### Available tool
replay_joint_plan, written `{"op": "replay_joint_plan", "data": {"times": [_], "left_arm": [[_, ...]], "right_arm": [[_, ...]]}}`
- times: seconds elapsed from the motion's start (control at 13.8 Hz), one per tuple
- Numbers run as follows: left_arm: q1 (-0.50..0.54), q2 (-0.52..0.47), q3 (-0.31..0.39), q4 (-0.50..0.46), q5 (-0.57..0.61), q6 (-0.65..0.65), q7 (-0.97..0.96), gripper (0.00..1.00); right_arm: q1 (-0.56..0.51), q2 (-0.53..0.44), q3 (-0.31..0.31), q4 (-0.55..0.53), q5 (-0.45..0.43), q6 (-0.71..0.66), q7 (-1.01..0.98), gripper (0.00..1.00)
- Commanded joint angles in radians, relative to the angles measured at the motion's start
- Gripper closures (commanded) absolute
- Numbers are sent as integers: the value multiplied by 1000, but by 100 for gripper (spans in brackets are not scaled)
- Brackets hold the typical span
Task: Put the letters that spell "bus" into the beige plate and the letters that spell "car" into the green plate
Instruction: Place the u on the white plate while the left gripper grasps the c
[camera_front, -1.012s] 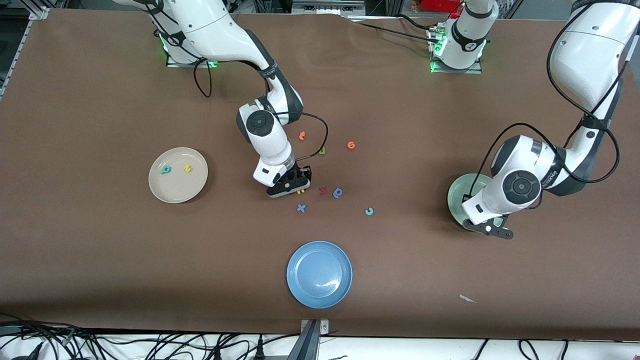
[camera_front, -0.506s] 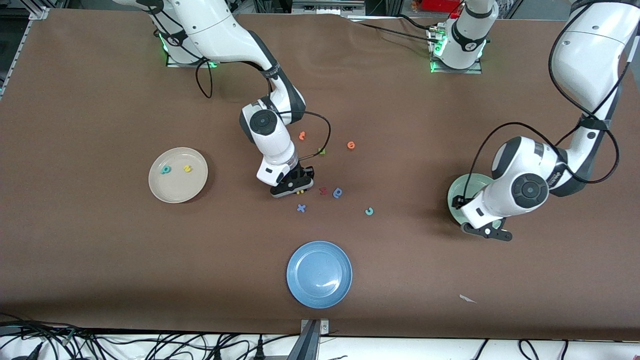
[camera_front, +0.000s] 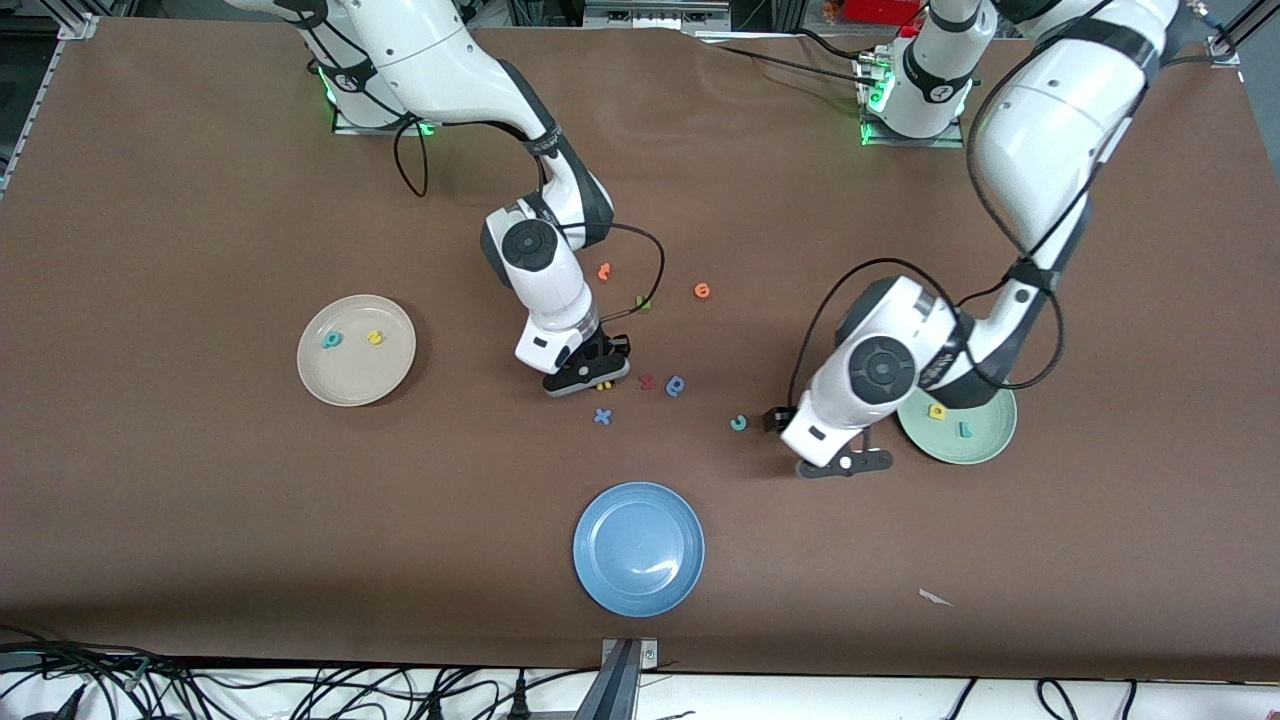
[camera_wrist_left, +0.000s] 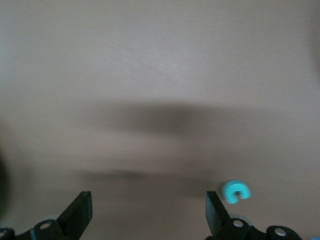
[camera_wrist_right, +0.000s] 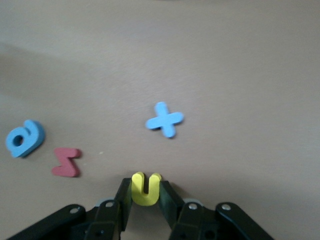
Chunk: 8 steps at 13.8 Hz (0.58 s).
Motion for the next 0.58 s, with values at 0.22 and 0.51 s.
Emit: {"op": "replay_joint_plan", "data": {"times": [0.22,0.51], "left_arm": [[-103,119,14,164,-31,-11,-249,1],[-140,148,28,173,-25,48,-335,5]], "right_arm": [[4,-160,-182,-30,13,-318,-40,87],[3,-252,-355,-223,15,-357,-222,87]]}}
